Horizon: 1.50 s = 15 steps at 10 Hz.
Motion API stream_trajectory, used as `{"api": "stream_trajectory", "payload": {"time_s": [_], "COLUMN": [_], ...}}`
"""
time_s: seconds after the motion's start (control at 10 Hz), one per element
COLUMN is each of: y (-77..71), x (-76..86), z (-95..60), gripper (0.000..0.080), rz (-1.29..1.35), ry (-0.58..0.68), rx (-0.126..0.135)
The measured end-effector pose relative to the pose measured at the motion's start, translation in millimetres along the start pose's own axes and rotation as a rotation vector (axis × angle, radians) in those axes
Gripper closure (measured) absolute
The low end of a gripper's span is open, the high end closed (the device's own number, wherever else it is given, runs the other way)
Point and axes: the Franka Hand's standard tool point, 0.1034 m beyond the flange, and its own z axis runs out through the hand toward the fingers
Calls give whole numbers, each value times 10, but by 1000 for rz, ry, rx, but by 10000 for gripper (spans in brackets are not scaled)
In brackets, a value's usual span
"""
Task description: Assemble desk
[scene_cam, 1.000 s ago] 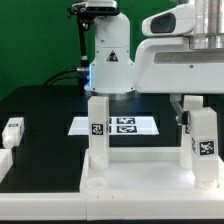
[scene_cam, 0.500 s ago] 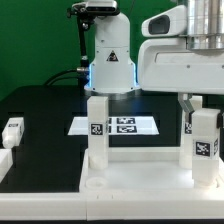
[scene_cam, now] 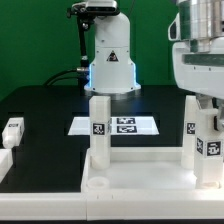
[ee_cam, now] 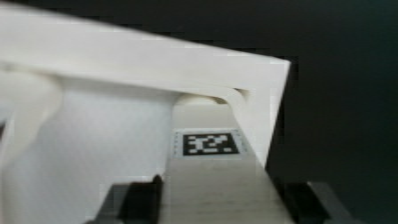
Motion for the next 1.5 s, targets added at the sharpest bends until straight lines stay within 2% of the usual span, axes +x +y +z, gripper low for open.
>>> {"api": "stream_trajectory", "payload": {"time_s": [0.3, 0.4, 0.5, 0.6, 0.7, 1.1, 1.2, 1.3, 1.4, 1.5], "y": [0, 4, 22, 2, 2, 2, -31, -68, -63, -61], "x": [-1, 0, 9, -9, -3, 22, 35, 43, 44, 48], "z": [5, 9, 1, -27, -23, -17, -36, -46, -38, -37], "gripper": [511, 287, 287, 174, 174, 151, 151, 151, 151, 265], "rz": [-16, -24, -241, -430, -505, -796, -1023, -1175, -1121, -1110], "ry": [0, 1, 4, -6, -2, 0, 7, 10, 11, 12], "rx": [0, -3, -31, -40, -30, -37, -53, -55, -52, -53]}}
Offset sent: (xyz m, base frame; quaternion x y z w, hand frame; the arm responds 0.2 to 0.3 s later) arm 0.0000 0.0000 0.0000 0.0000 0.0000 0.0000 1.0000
